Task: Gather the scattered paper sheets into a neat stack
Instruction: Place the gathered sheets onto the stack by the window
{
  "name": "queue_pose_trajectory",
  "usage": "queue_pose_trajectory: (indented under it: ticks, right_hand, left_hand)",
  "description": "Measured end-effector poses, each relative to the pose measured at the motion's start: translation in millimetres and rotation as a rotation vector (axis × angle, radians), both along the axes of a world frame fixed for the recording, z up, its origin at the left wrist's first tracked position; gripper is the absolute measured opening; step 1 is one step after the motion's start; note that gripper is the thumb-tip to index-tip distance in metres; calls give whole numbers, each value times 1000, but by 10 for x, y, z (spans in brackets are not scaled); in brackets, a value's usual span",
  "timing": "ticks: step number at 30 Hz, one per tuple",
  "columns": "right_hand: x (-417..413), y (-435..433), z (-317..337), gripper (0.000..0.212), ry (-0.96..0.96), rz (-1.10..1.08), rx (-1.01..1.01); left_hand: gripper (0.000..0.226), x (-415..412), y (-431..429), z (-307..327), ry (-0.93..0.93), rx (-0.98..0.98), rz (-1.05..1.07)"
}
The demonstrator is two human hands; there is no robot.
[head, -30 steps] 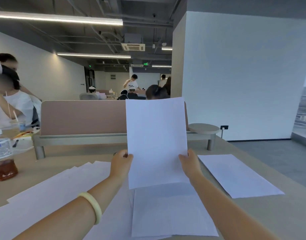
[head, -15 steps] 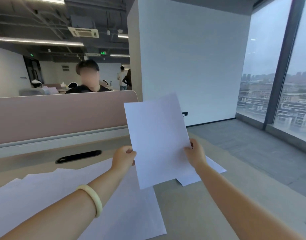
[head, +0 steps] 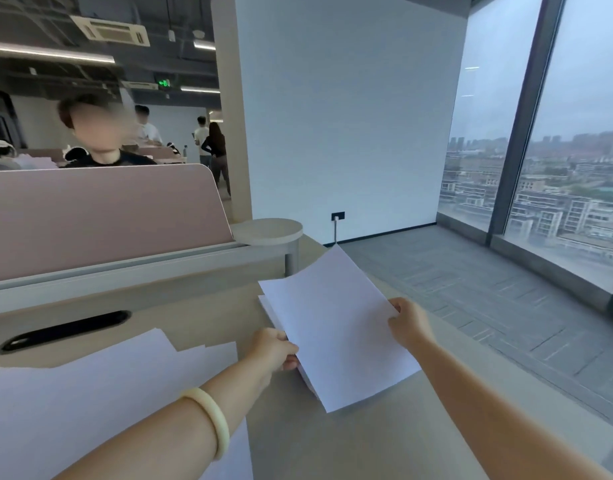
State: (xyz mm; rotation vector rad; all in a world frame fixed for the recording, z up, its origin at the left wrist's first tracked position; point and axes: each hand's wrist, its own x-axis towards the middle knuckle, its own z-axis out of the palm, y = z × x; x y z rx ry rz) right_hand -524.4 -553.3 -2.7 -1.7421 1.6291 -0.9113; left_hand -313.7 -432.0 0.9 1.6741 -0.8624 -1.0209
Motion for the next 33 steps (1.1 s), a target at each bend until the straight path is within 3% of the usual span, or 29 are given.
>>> queue_pose_trajectory:
  ticks: [8, 12, 15, 18, 21, 24, 29, 33]
  right_hand:
    - [135, -394, -221, 56, 102, 22, 21]
    - [198, -433, -283, 56, 146, 24, 22]
    - [205, -437, -325, 57, 195, 22, 20]
    - [212, -431, -347, 56, 240, 19, 6]
    - [225, -396, -352, 55, 332, 18, 9]
    - [205, -359, -345, 51, 435, -10, 29]
    - [166, -380, -374, 50, 371, -14, 22]
    - [178, -374, -359, 53, 223, 14, 41]
  left_hand:
    - [16, 64, -240, -83, -75, 28, 31]
    - [30, 112, -312, -125, -119, 51, 32]
    - [17, 124, -340, -162, -143, 74, 37]
    - [29, 138, -365, -198, -194, 84, 33]
    - [18, 147, -356, -200, -239, 94, 31]
    - [21, 152, -347, -204, -291, 114, 45]
    - [25, 173, -334, -198, -513, 147, 56]
    - [32, 100, -319, -234, -364, 123, 8]
